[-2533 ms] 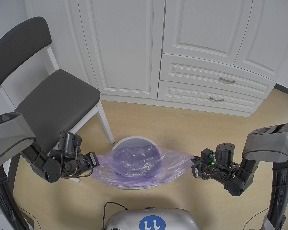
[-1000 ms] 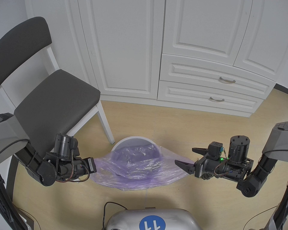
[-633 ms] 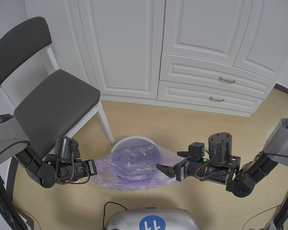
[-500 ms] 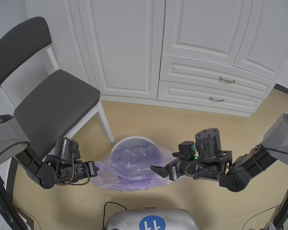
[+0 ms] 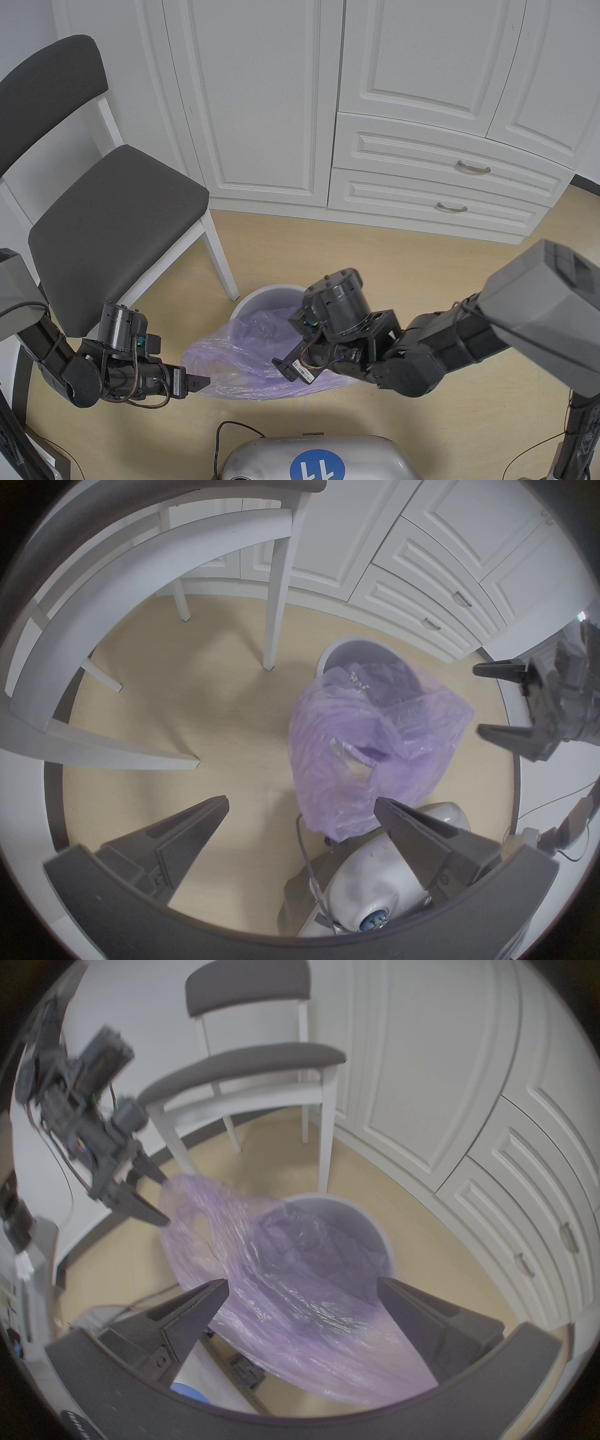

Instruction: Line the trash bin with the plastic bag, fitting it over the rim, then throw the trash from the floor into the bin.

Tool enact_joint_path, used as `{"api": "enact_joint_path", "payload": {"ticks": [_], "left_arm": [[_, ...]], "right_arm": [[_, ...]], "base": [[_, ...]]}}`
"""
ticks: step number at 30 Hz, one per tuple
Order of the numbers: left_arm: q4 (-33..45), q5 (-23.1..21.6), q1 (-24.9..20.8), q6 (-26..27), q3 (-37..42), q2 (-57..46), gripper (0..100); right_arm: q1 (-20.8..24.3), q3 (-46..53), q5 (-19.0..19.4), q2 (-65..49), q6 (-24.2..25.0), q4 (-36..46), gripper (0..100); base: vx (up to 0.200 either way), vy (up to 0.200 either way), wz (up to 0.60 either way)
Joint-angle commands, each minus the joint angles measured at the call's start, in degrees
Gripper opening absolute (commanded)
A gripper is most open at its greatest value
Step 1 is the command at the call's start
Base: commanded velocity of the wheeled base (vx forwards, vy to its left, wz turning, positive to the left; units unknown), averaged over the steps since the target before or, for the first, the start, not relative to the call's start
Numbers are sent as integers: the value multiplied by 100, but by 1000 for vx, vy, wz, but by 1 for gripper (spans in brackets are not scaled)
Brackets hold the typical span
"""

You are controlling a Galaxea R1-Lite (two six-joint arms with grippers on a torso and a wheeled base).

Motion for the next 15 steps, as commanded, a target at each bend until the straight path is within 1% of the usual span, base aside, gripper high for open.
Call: {"api": "enact_joint_path", "payload": {"ticks": [1,6,8,15], "left_arm": [[8,-21,148,128,155,-37,100],[8,5,201,234,155,25,100],[8,5,228,286,155,95,100],[0,5,289,392,155,315,100]], "right_arm": [[180,-324,-291,927,-329,-184,100],[356,-368,-300,1244,-408,-553,100],[382,-553,-300,1428,-461,-641,100],[426,-1124,-291,1815,-443,-658,100]], "base": [[0,0,0],[0,0,0],[0,0,0],[0,0,0]]}}
